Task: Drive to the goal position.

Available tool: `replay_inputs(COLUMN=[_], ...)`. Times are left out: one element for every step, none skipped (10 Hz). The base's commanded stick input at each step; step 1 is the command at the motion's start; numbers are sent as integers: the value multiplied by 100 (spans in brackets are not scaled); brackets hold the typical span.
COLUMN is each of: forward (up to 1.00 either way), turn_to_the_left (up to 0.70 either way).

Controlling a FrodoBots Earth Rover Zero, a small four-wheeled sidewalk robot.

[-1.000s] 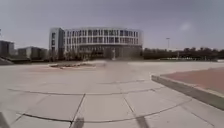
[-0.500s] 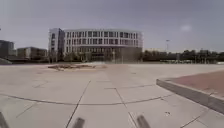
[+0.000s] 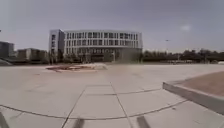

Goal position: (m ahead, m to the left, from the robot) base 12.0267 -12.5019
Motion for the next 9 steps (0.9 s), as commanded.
replay_inputs(forward=[70, 70, 70, 70, 70, 70, 70, 70, 70], turn_to_the_left=[-35, -35, -35, -35, -35, -4, 0, 0, 0])
